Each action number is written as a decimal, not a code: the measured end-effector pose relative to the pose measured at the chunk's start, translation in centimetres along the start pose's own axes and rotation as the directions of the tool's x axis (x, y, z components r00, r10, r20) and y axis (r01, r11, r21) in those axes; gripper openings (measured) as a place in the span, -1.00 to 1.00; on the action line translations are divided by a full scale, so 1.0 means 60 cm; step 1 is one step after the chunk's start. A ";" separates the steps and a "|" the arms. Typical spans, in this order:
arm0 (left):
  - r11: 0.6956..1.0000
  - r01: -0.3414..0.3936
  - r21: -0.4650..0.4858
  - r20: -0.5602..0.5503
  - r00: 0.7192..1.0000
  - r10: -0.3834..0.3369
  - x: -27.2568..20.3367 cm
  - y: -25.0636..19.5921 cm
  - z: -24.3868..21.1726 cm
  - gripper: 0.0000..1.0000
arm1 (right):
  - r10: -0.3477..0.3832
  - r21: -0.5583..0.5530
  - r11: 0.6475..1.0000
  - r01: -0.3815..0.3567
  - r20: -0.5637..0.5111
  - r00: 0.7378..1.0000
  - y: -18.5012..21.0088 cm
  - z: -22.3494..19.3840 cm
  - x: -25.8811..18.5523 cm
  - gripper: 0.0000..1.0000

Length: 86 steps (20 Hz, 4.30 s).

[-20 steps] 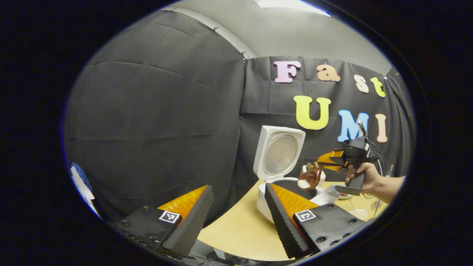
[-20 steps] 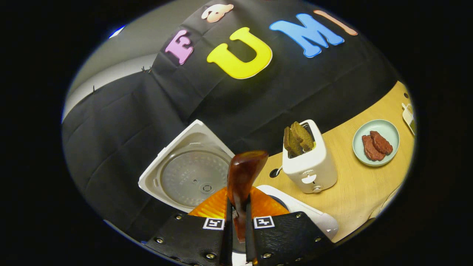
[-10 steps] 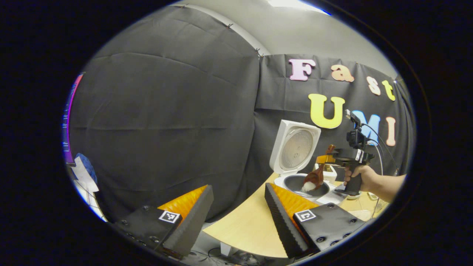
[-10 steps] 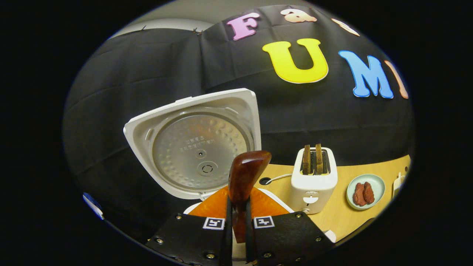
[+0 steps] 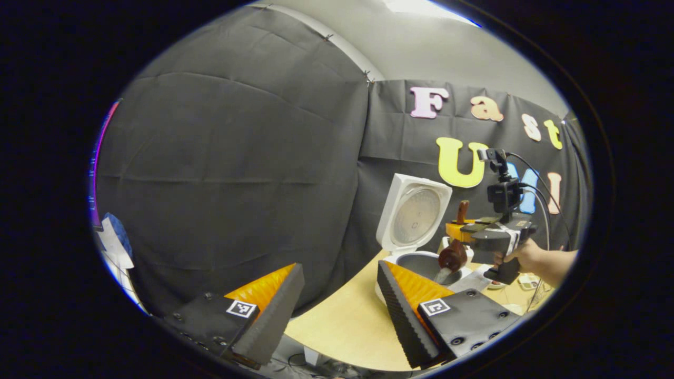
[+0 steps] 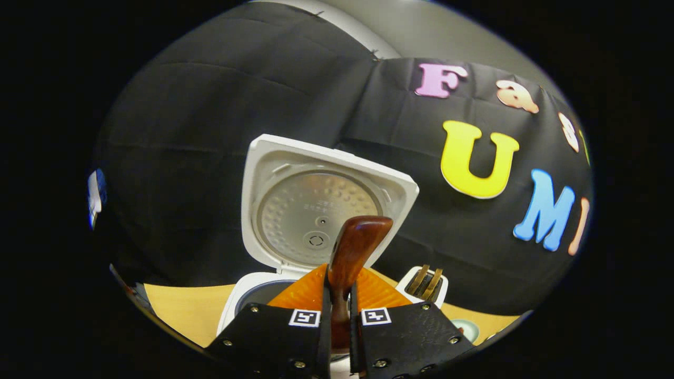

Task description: Close the left gripper, press the button to open the rice cooker; take a wooden spoon from the chopstick holder with the right hand, scoop a spoonful of rice and pour it into the rice cooker, then put the wooden spoon back into the chopstick holder.

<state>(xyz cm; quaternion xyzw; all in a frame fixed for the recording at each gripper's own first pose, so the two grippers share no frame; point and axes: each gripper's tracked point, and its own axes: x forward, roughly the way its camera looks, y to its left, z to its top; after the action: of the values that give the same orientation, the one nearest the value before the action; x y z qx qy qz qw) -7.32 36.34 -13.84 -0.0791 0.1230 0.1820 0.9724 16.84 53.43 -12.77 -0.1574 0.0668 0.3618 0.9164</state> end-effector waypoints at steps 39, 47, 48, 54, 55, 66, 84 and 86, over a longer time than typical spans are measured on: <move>0.911 0.390 0.136 0.113 0.907 -0.405 -0.075 -0.524 0.102 0.94 | -0.507 0.661 0.549 0.512 -0.224 0.832 -0.614 -0.283 -0.564 -0.72; 0.922 0.351 0.161 0.118 0.921 -0.371 -0.099 -0.540 0.110 0.93 | -0.561 0.594 0.477 0.647 -0.361 0.745 -0.669 -0.431 -0.623 -0.72; 0.923 0.347 0.166 0.118 0.922 -0.367 -0.102 -0.540 0.111 0.94 | -0.556 0.587 0.474 0.656 -0.379 0.740 -0.667 -0.448 -0.624 -0.72; 0.928 0.324 0.184 0.119 0.930 -0.348 -0.111 -0.535 0.115 0.93 | -0.490 0.599 0.443 0.668 -0.462 0.739 -0.643 -0.531 -0.611 -0.71; 0.928 0.322 0.186 0.120 0.930 -0.347 -0.110 -0.534 0.114 0.93 | -0.476 0.610 0.434 0.664 -0.470 0.743 -0.639 -0.539 -0.609 -0.71; 0.917 0.349 0.194 0.142 0.915 -0.378 -0.089 -0.546 0.135 0.93 | -0.487 0.586 0.453 0.671 -0.468 0.737 -0.634 -0.526 -0.637 -0.21; 0.952 0.197 0.234 0.148 0.960 -0.236 0.205 -0.467 0.279 0.95 | -0.668 0.387 0.619 0.683 -0.198 0.717 -0.571 -0.243 -0.728 0.97; 0.953 0.170 0.251 0.151 0.966 -0.212 0.244 -0.454 0.296 0.95 | -0.671 0.379 0.619 0.689 -0.203 0.714 -0.559 -0.238 -0.732 0.98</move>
<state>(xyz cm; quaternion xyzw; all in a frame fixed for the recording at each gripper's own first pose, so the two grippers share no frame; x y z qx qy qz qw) 19.83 19.68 2.18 0.0419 0.0488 0.0773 0.9949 7.63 -2.71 -7.80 0.0266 0.0987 -0.0387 0.9940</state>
